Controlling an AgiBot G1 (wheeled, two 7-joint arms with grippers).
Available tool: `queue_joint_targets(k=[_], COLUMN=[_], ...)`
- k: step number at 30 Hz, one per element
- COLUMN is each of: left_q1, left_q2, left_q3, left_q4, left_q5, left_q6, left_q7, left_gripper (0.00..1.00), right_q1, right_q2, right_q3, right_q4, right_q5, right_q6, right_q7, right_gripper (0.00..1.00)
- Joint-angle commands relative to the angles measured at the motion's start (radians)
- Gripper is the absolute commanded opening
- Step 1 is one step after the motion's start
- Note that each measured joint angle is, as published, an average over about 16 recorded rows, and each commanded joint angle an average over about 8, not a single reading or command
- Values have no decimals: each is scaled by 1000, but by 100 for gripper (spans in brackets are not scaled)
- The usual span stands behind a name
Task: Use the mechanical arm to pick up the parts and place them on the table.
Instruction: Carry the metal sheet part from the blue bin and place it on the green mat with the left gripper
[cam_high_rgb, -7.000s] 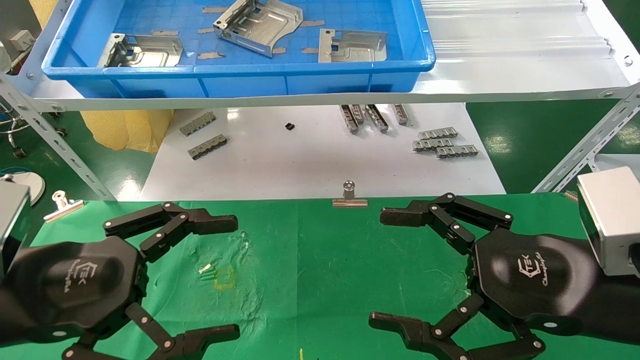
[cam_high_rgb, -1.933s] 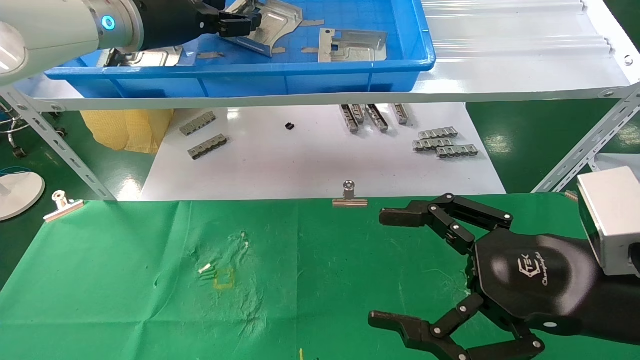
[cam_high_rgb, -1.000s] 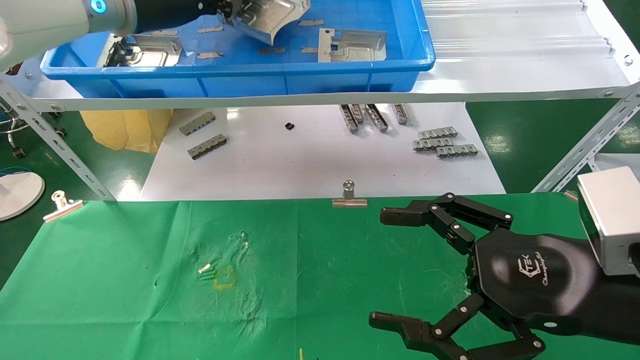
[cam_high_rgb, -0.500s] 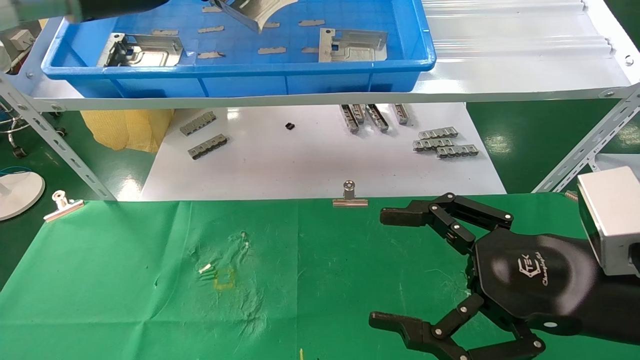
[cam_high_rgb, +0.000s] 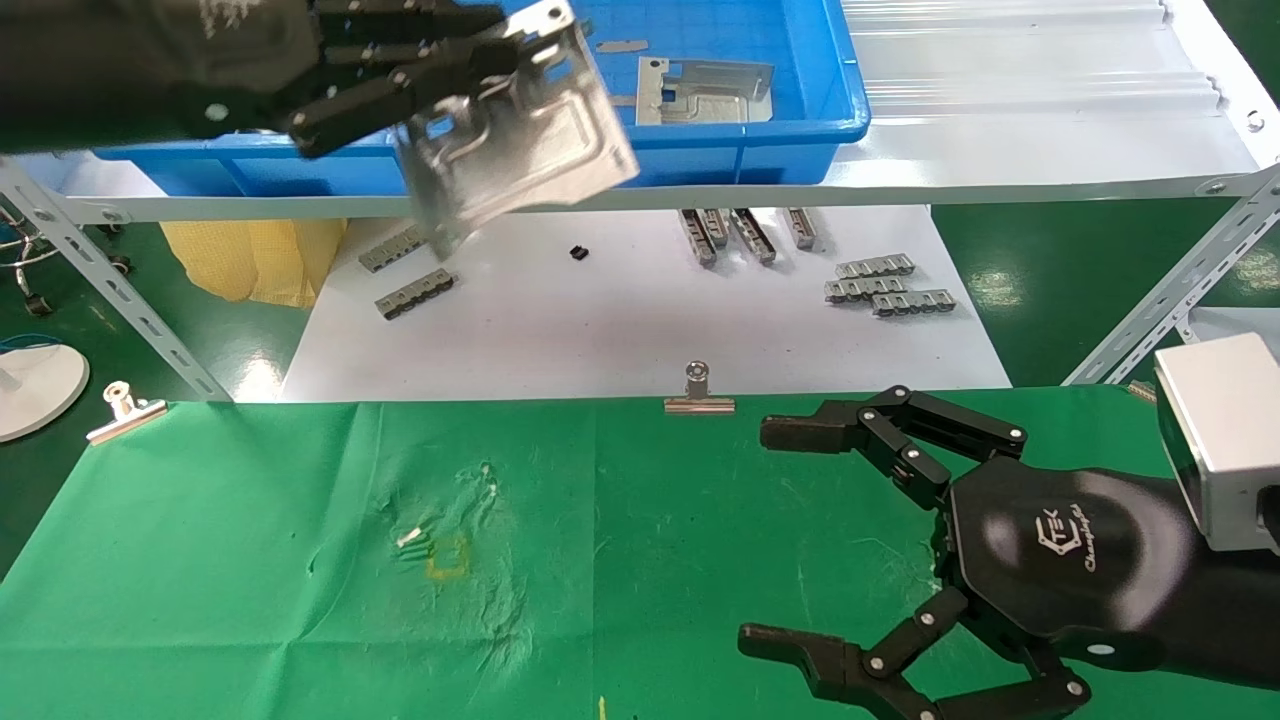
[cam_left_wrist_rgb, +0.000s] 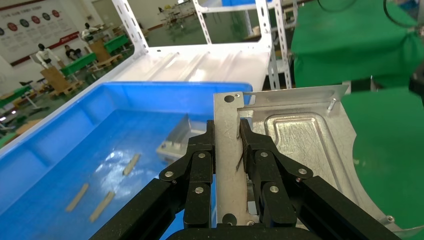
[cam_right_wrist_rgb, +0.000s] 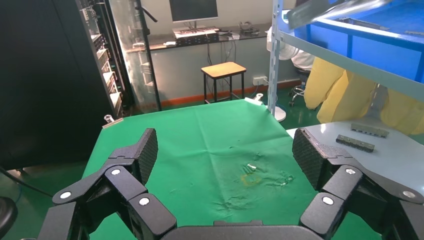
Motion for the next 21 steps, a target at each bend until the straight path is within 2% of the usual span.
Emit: queue_joint_targets(k=[1, 7, 12, 17, 21], left_q1=[13, 122, 198, 245, 262], left_q2=[-22, -116, -175, -200, -199], left_q3=[3, 66, 110, 155, 200], left_q4=[-23, -173, -235, -269, -267], left_q5=[-9, -70, -139, -194, -197], left_q6=[27, 25, 22, 19, 13], left_q7=[21, 45, 67, 100, 136], left_gripper=[0, 0, 0, 0, 0], right_q1=[0, 0, 0, 0, 0], right_q2=[0, 0, 0, 0, 0], right_q3=[0, 0, 0, 0, 0], right_q4=[0, 0, 0, 0, 0], right_q5=[0, 0, 0, 0, 0], right_q6=[0, 0, 0, 0, 0], right_q7=[0, 0, 0, 0, 0], right_gripper=[100, 100, 100, 100, 100])
